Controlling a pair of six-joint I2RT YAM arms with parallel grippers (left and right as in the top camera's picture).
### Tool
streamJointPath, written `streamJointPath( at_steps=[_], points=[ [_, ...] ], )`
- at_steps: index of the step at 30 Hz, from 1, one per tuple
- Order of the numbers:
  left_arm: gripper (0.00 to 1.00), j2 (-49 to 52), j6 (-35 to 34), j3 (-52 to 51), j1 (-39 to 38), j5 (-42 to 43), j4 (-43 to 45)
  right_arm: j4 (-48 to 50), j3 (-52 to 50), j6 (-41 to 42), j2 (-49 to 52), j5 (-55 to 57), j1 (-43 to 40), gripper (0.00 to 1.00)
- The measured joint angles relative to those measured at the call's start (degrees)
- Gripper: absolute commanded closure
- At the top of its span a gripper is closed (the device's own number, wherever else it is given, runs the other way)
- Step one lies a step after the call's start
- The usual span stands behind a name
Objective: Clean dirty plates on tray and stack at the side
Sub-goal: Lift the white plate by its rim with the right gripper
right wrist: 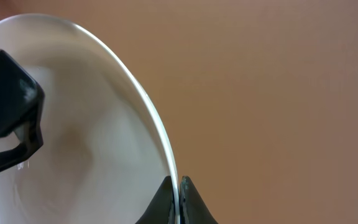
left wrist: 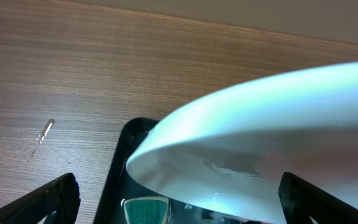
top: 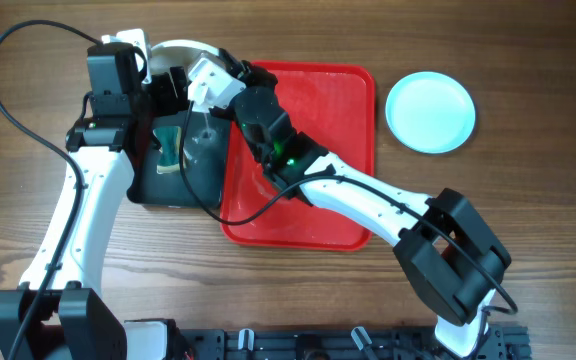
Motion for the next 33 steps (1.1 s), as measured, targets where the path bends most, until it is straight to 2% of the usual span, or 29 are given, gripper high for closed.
streamJointPath(
  at_steps=[5,9,17,24,27,33],
  points=[
    [0.0,0.0,0.0,0.0,0.0,0.0,-0.02,2.82,0.0,-7.08,0.0,0.02,0.04,0.96],
    [0.0,0.0,0.0,0.0,0.0,0.0,-0.02,3.21,0.0,-9.11,0.0,0.02,0.2,0.96],
    [0.0,0.0,0.0,0.0,0.0,0.0,-0.02,1.29,0.0,-3.1,0.0,0.02,0.31,0.96],
    [0.0,0.0,0.0,0.0,0.0,0.0,-0.07,-9.6,0.07,15.45,0.0,-0.02,-0.37,0.96],
    [0.0,0.0,0.0,0.0,0.0,-0.02,-0.07,-15.98,0.09,26.29,0.0,-0.48,-2.25,0.96],
    [0.0,0.0,0.0,0.0,0.0,0.0,-0.09,-26.36,0.11,41.24,0.0,-5.81,-7.56,0.96]
  ],
)
